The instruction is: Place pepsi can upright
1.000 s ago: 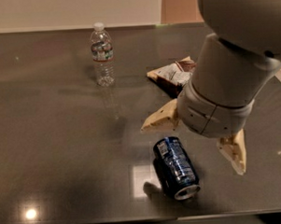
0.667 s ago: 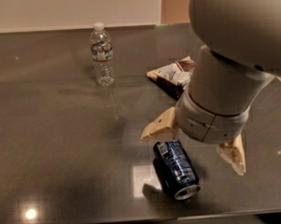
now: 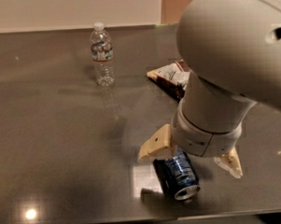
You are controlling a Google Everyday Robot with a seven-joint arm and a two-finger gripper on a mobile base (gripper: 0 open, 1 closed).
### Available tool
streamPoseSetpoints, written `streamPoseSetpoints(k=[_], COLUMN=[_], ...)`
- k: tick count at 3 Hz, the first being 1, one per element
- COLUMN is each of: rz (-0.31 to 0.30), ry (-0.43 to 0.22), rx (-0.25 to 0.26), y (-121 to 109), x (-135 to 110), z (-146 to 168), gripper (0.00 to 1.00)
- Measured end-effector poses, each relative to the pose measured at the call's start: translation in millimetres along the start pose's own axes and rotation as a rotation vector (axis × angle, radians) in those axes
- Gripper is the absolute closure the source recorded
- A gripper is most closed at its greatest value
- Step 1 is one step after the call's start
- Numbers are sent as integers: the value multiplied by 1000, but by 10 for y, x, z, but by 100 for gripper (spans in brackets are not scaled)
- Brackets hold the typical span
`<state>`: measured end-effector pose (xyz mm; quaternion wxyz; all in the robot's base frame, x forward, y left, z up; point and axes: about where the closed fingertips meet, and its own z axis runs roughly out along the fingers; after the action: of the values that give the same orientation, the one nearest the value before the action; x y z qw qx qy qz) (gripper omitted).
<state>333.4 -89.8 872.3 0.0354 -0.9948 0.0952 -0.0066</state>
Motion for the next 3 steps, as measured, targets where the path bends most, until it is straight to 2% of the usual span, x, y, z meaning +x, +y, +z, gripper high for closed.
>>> streamPoseSetpoints(k=[2, 3], rz=[-92, -119], ry=[-3, -9], rx=[-47, -72], y=[-2, -35], x=[-70, -55], z=[231, 306], gripper=[0, 17])
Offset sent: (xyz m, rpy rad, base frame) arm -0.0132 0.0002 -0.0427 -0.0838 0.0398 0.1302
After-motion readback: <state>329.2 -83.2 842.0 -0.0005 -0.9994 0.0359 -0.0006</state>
